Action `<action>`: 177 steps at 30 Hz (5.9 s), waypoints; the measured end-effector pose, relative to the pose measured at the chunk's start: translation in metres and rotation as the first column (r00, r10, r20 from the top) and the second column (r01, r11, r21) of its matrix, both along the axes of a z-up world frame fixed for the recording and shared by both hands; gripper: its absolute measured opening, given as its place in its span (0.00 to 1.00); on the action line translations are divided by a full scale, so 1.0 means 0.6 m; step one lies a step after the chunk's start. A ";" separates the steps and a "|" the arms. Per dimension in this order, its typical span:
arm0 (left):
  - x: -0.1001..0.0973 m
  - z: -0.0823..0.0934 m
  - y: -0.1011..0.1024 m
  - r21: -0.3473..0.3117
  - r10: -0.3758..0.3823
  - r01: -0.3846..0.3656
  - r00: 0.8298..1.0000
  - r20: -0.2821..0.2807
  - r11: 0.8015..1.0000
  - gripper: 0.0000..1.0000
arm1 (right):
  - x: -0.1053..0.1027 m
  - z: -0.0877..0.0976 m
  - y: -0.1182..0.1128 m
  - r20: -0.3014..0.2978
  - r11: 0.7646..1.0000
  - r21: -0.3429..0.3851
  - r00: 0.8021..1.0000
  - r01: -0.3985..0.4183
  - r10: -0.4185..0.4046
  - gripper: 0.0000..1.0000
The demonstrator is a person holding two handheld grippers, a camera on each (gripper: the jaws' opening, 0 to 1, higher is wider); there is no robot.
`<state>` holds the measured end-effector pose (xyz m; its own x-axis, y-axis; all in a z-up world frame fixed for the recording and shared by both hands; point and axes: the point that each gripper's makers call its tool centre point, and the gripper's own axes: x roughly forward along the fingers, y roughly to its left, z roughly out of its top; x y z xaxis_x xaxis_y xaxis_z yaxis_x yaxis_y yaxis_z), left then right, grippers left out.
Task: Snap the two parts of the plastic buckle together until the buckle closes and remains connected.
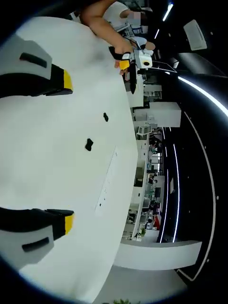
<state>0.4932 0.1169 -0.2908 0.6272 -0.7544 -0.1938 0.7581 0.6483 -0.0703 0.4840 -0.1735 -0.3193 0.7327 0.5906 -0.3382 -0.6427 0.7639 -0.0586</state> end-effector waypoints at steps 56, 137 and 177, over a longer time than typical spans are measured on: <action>0.008 -0.019 -0.005 0.040 0.035 -0.035 0.999 -0.012 0.999 0.99 | 0.006 -0.013 -0.009 -0.016 0.999 -0.044 1.000 0.024 -0.025 1.00; 0.082 -0.090 -0.087 0.104 0.033 -0.035 0.999 0.022 0.994 0.97 | 0.070 -0.043 0.099 -0.004 0.999 0.044 1.000 0.002 -0.002 0.94; 0.127 -0.101 -0.098 0.121 -0.024 0.026 1.000 -0.016 0.992 0.85 | 0.133 -0.032 0.107 0.004 1.000 0.027 1.000 -0.011 0.011 0.90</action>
